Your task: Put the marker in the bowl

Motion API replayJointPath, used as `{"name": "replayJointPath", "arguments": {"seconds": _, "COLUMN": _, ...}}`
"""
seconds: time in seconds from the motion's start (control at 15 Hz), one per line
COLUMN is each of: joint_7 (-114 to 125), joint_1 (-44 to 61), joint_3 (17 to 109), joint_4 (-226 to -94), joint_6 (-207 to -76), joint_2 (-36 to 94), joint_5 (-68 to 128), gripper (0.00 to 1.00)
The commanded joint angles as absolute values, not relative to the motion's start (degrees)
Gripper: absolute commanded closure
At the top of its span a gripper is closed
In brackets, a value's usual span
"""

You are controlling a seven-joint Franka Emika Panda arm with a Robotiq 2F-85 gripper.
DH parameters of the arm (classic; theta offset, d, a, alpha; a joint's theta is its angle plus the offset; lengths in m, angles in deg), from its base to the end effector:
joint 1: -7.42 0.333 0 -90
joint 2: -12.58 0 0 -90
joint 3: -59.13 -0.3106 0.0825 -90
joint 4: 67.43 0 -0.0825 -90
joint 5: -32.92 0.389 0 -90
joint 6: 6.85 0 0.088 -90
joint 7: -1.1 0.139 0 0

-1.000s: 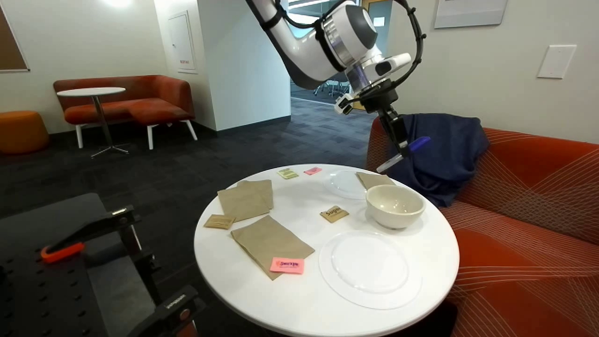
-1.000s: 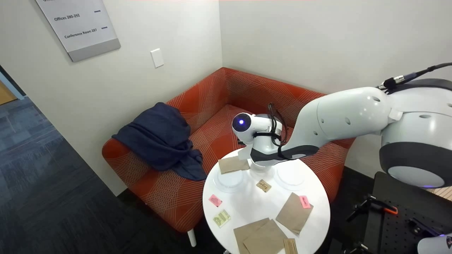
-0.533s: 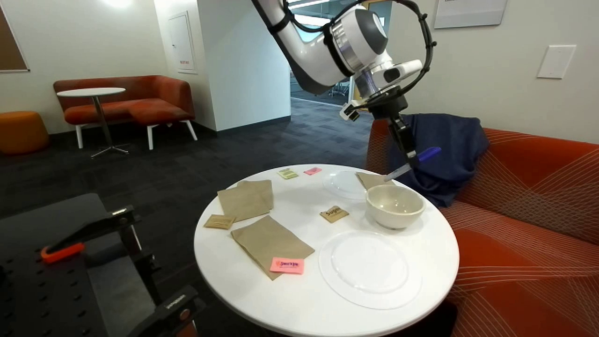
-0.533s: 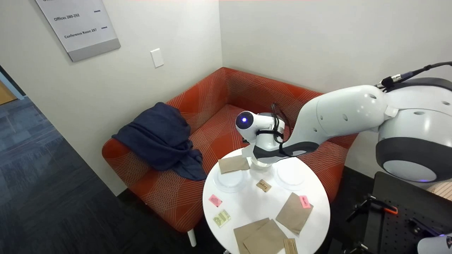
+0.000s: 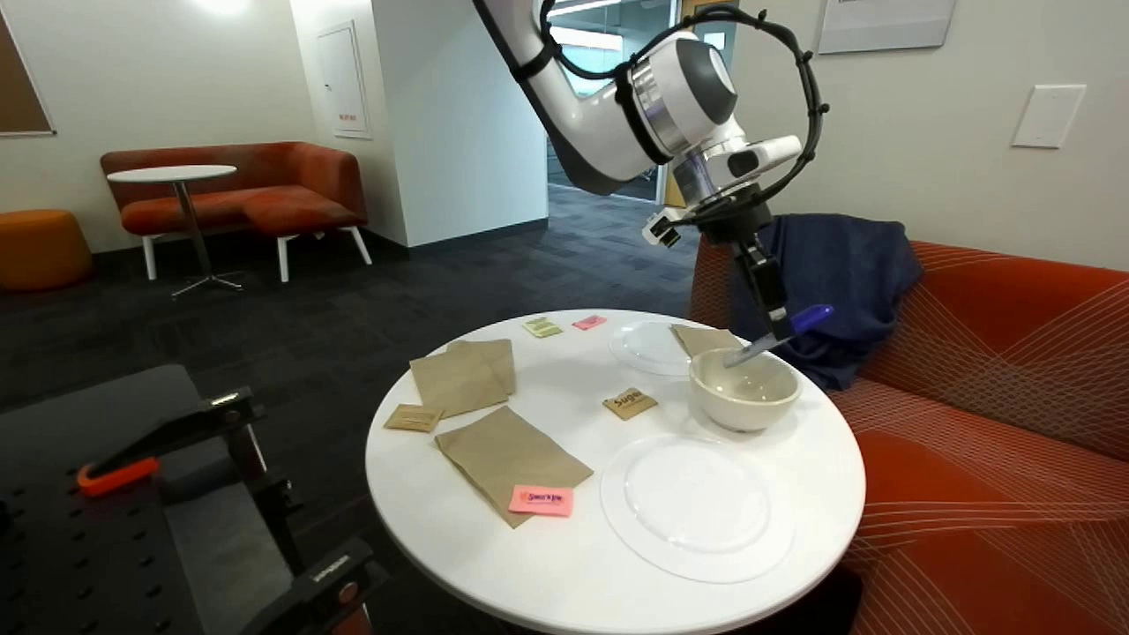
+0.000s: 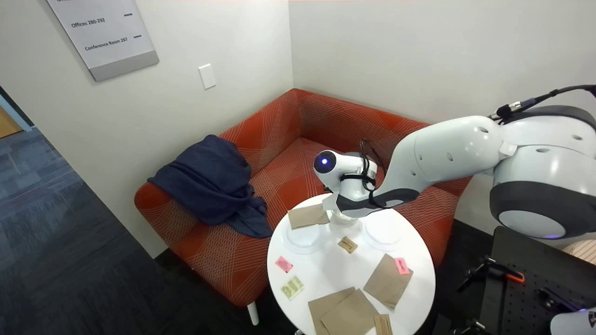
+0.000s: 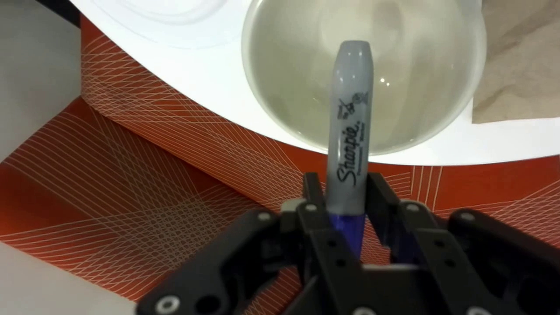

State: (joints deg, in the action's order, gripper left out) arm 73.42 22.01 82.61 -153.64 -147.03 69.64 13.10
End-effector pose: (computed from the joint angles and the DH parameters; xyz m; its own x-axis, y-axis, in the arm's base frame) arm 0.6995 -0.0839 0.0736 0.5598 -0.6940 0.4528 -0.8282 -0.4868 0.2778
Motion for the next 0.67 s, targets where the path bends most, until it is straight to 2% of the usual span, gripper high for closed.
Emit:
{"name": "replayJointPath", "arguments": {"seconds": 0.0, "joint_7": 74.18, "joint_1": 21.38, "joint_3": 81.85, "joint_4": -153.12, "joint_6": -145.07, "joint_2": 69.42, "joint_5": 13.37, "gripper": 0.34}}
{"name": "replayJointPath", "arguments": {"seconds": 0.27, "joint_7": 74.06, "joint_1": 21.14, "joint_3": 82.15, "joint_4": -154.57, "joint_6": -145.78, "joint_2": 68.04, "joint_5": 13.24, "gripper": 0.04}}
{"name": "replayJointPath", "arguments": {"seconds": 0.33, "joint_7": 74.08, "joint_1": 21.11, "joint_3": 82.28, "joint_4": -155.08, "joint_6": -145.88, "joint_2": 67.5, "joint_5": 13.17, "gripper": 0.01}}
{"name": "replayJointPath", "arguments": {"seconds": 0.6, "joint_7": 73.74, "joint_1": 21.16, "joint_3": 82.93, "joint_4": -158.53, "joint_6": -146.59, "joint_2": 63.22, "joint_5": 12.68, "gripper": 0.0}}
